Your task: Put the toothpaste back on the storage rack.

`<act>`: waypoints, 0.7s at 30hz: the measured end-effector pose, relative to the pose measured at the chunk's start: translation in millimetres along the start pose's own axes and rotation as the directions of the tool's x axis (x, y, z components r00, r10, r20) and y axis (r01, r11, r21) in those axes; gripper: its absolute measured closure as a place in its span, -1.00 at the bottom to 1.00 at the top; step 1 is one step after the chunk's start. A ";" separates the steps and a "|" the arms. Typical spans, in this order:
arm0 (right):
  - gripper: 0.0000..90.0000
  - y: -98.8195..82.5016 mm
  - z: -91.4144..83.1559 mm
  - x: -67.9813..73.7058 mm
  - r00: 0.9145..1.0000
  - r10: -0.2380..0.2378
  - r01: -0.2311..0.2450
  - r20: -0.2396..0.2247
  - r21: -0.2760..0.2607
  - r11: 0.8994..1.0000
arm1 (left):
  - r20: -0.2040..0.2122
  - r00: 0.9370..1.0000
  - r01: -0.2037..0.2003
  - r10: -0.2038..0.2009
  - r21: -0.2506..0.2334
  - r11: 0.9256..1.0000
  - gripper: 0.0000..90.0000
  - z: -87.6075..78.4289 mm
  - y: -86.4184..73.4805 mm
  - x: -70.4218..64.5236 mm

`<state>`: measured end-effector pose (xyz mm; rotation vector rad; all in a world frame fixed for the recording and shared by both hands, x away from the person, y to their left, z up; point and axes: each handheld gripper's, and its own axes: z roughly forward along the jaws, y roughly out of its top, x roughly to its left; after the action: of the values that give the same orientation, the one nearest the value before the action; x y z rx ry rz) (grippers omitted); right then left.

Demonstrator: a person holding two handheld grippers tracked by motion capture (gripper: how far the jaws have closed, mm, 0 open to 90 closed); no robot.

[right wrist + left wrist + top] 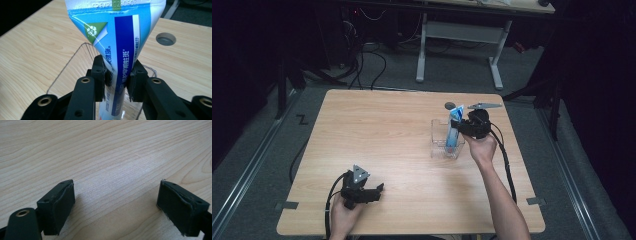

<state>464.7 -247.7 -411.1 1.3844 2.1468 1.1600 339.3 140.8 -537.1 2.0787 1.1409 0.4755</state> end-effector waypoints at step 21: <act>0.48 -4.5 -5.0 -7.1 0.995 -0.034 0.034 0.096 0.007 0.999 | -0.002 1.000 0.002 -0.002 -0.001 1.000 -0.67 0.0 0.0 -0.4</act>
<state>462.1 -257.0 -412.6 1.3717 2.0993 1.0538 339.2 140.4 -537.1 2.0767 1.1441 0.4773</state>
